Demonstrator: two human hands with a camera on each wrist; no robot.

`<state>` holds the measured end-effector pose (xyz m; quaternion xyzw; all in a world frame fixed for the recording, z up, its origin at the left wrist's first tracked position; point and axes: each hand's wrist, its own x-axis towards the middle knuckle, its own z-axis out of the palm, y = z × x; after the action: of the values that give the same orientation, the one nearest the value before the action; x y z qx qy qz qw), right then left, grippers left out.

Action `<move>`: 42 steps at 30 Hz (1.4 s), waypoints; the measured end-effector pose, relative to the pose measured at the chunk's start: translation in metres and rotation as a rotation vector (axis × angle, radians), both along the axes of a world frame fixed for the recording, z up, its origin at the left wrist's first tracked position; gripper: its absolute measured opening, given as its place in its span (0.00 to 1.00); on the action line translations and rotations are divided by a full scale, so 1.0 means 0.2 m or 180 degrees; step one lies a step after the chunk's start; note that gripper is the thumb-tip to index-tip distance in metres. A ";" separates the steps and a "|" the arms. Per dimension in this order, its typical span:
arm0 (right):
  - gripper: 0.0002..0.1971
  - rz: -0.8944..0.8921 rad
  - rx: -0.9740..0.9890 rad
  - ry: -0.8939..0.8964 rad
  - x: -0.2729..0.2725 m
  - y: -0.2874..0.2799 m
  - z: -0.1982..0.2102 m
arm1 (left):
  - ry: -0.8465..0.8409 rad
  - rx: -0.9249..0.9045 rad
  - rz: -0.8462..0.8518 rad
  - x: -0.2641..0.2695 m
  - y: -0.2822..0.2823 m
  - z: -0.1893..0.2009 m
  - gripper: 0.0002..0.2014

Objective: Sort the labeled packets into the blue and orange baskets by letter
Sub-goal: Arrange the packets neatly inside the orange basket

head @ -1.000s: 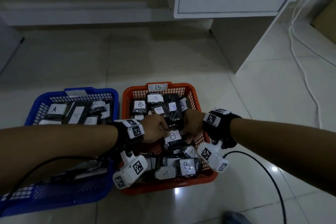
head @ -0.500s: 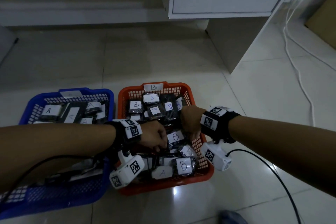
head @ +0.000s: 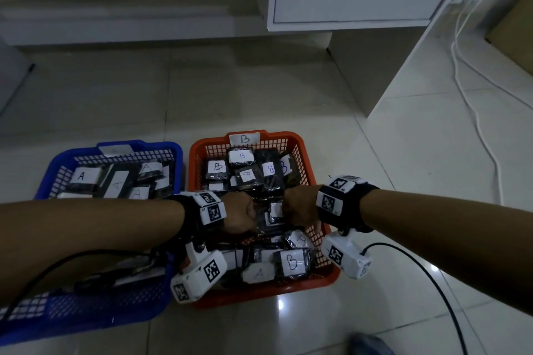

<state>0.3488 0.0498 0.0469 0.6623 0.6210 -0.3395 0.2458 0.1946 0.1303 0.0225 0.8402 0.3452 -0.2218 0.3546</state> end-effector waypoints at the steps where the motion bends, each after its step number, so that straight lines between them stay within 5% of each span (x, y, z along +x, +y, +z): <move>1: 0.14 0.0056 -0.0001 -0.0048 0.00 0.00 -0.01 | 0.0001 -0.0110 -0.0030 0.00 0.00 -0.01 0.07; 6: 0.11 -0.0403 0.0219 0.0014 0.02 -0.01 -0.02 | -0.0134 -0.0295 -0.0106 -0.01 0.01 0.01 0.09; 14: 0.12 -0.0520 -0.0774 0.0835 0.05 0.01 0.05 | -0.0005 -0.0206 -0.0251 -0.04 0.02 0.00 0.08; 19: 0.10 -0.0623 -0.0022 0.1078 0.12 0.04 0.09 | -0.0022 -0.0350 -0.0220 -0.05 0.02 0.00 0.09; 29: 0.06 -0.0296 0.1581 0.0551 0.12 0.02 0.07 | -0.0026 -0.0373 -0.0238 -0.04 0.01 0.00 0.10; 35: 0.27 0.0745 0.1195 -0.0777 0.07 -0.04 0.03 | -0.0038 -0.0409 -0.0189 -0.04 0.01 0.00 0.10; 42: 0.23 0.0659 0.1228 -0.0465 0.08 -0.06 0.01 | -0.0052 -0.0464 -0.0202 -0.06 0.02 -0.01 0.11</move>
<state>0.3654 0.0384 0.0480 0.6526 0.7196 -0.1387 0.1925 0.1818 0.1348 0.0212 0.8245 0.2985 -0.2506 0.4103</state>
